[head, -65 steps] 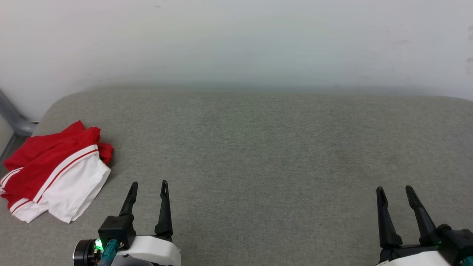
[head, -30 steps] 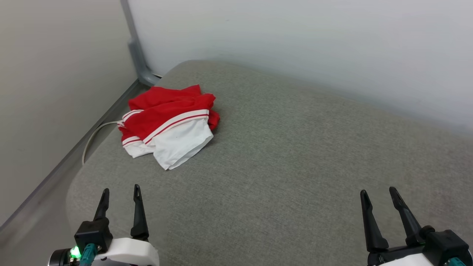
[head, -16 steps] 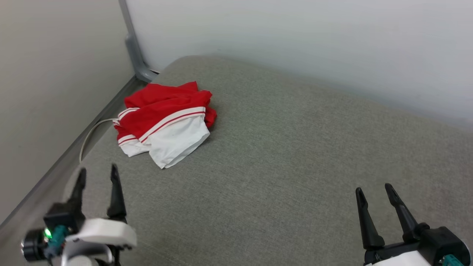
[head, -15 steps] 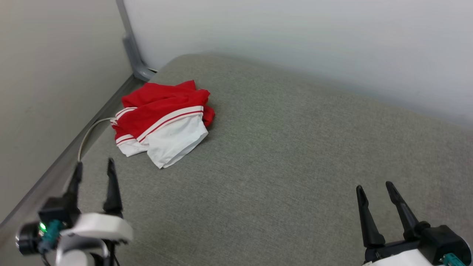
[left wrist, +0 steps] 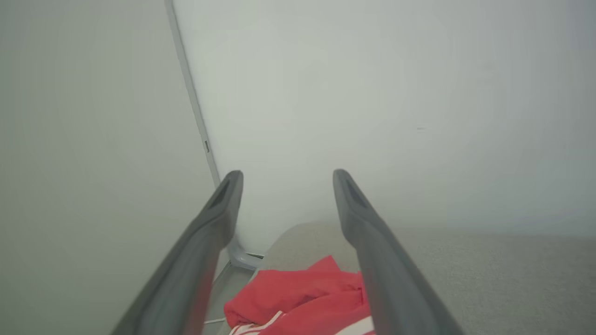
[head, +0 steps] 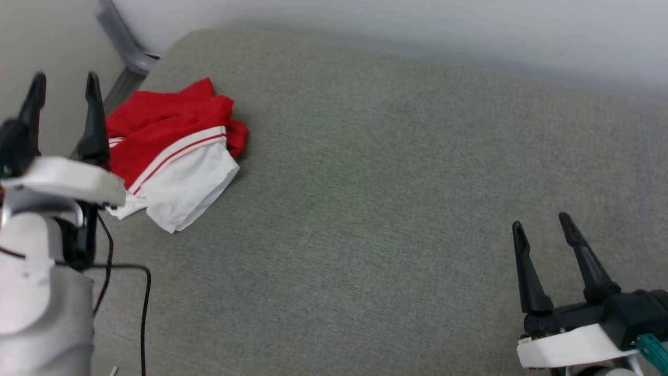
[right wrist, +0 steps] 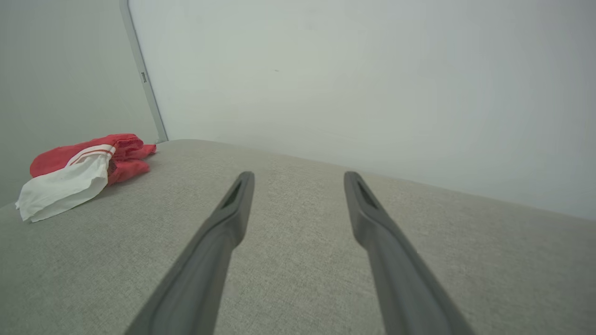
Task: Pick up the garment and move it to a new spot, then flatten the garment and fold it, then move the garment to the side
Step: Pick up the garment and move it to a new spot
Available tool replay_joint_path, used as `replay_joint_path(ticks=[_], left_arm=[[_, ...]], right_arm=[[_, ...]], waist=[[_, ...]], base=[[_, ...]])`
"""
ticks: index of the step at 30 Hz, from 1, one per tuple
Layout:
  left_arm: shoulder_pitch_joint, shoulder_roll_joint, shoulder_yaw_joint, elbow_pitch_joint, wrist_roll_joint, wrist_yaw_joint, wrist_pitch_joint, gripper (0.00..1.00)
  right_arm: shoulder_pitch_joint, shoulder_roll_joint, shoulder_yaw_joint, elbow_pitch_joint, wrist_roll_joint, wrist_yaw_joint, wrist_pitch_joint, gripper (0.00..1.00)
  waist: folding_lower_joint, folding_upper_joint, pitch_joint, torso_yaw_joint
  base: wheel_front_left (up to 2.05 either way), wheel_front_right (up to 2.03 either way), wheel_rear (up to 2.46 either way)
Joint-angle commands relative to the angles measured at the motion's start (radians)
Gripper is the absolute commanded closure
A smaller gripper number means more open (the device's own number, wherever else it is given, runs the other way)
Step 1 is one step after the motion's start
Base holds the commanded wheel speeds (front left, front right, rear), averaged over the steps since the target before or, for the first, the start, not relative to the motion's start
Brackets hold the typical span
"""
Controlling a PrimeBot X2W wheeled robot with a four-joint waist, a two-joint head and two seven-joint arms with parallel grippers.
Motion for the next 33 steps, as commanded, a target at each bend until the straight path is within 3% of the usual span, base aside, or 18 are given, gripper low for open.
replay_joint_path(ticks=[1,8,14,18,26,33], left_arm=[[-0.032,0.021,-0.015,0.017,-0.009,-0.004,0.015,0.0],[-0.181,0.163,-0.205,0.108,-0.106,-0.007,0.177,0.0],[-0.251,0.27,-0.403,0.147,-0.267,-0.008,0.426,0.0],[-0.278,0.322,-0.48,0.167,-0.373,-0.008,0.588,0.0],[-0.298,0.344,-0.547,0.257,-0.547,-0.008,0.857,0.0],[-0.272,0.31,-0.595,0.335,-0.632,-0.008,0.977,0.0]], right_arm=[[-0.017,0.0,-0.001,-0.011,-0.002,-0.001,-0.002,0.0],[-0.05,-0.021,-0.006,-0.042,-0.011,-0.001,-0.002,0.0],[-0.069,-0.038,-0.01,-0.062,-0.015,-0.001,-0.002,0.0],[-0.079,-0.048,-0.014,-0.071,-0.018,-0.001,-0.002,0.0],[-0.114,-0.067,-0.023,-0.082,-0.018,-0.001,-0.002,0.0],[-0.137,-0.074,-0.025,-0.087,-0.018,-0.001,-0.002,0.0]], waist=[[-0.0001,0.0,0.037,-0.029],[-0.0001,0.0,0.093,-0.059],[-0.0001,0.0,0.136,-0.079],[-0.0001,0.0,0.172,-0.093],[-0.0001,0.0,0.252,-0.121],[-0.0001,0.0,0.3,-0.14]], base=[[0.0,0.0,0.0],[0.0,0.0,0.0],[0.0,0.0,0.0],[0.0,0.0,0.0],[0.0,0.0,0.0],[0.0,0.0,0.0]])
